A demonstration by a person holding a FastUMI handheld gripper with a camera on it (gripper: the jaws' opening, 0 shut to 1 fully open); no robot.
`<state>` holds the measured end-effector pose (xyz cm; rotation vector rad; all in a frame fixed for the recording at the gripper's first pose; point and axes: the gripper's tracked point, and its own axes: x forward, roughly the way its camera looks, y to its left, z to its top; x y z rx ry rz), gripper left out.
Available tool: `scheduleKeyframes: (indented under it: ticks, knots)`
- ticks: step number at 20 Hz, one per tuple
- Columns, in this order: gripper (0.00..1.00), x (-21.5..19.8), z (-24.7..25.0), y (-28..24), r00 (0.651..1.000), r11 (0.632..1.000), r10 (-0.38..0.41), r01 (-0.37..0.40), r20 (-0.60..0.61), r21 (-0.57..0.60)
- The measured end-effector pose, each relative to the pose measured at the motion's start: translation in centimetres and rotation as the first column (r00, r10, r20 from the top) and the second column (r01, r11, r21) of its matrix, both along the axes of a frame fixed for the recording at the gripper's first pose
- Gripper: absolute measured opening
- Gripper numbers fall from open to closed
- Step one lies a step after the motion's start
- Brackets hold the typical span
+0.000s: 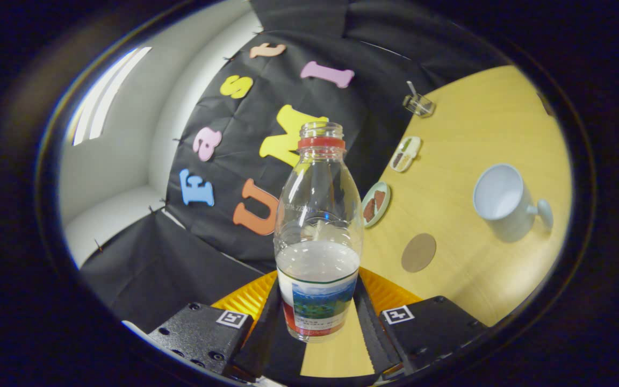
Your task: Take the bottle from table, then pour the juice into the cup, finally place the bottle on the coaster
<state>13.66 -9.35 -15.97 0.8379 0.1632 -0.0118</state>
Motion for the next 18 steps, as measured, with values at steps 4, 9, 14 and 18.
scheduleKeyframes:
  ticks: [4, 9, 14, 18]
  knots:
    - [0.76, -1.8, -0.1, -0.2, 0.999, 0.938, 0.034, -0.035, -0.010, -0.344]
    - [0.77, -3.9, 0.8, -1.4, 0.998, 0.741, -0.030, -0.010, -0.048, -0.672]
    - [0.77, -4.1, 3.1, -0.6, 0.998, 0.651, -0.049, 0.006, -0.034, -0.759]
    - [0.77, -1.8, 4.0, -0.7, 0.998, 0.585, -0.063, 0.022, -0.018, -0.810]
